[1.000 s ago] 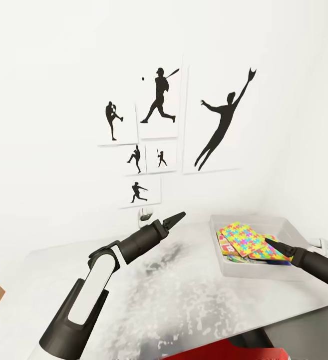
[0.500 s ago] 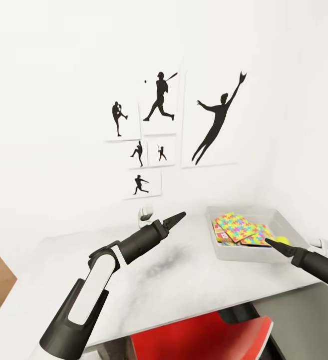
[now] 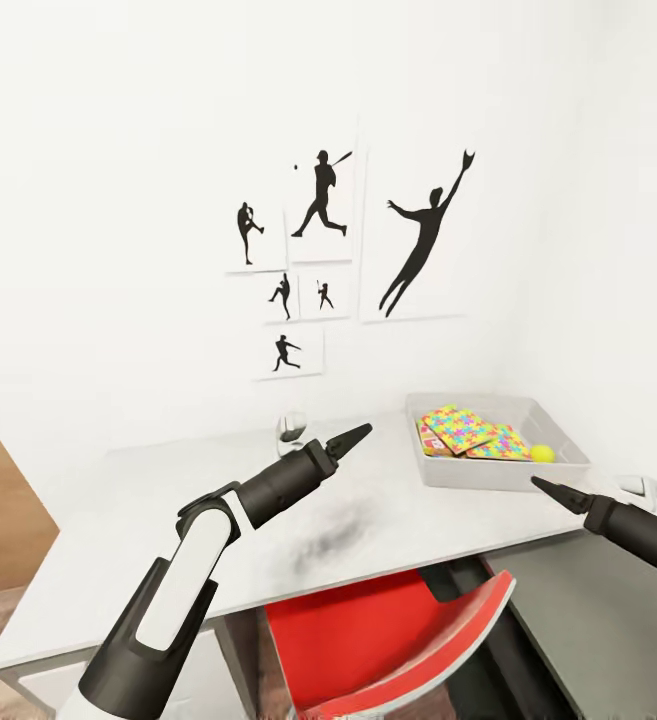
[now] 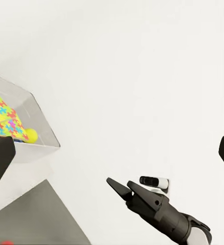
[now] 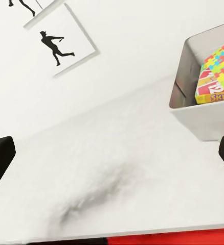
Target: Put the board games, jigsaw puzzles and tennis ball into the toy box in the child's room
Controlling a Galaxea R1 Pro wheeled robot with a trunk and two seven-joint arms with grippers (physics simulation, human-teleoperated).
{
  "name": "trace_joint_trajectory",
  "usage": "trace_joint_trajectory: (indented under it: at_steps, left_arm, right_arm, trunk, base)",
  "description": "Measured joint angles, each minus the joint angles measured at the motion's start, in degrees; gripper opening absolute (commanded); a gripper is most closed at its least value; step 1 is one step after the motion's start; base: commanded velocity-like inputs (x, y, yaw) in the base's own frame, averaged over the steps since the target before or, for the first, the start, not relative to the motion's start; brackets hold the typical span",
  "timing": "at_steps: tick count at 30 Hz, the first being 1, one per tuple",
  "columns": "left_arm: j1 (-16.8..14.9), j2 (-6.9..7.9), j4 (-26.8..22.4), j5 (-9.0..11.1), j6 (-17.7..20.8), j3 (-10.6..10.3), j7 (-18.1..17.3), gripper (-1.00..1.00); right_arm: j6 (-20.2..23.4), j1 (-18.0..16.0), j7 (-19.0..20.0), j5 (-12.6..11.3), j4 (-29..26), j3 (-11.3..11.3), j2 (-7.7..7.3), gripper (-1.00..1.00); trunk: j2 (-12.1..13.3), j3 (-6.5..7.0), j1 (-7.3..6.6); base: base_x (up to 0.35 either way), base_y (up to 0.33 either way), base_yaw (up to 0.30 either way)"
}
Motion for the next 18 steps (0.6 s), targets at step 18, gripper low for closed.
trace_joint_trajectory:
  at_steps: [18]
  left_arm:
    - [0.07,0.02,-0.01,0.00,-0.05,0.01,0.02,1.00]
  right_arm:
    - [0.04,0.01,-0.56,0.18,0.01,0.14,0.19,1.00]
  trunk:
    - [-0.01,0.00,-0.02]
  base:
    - [-0.049,0.000,0.026]
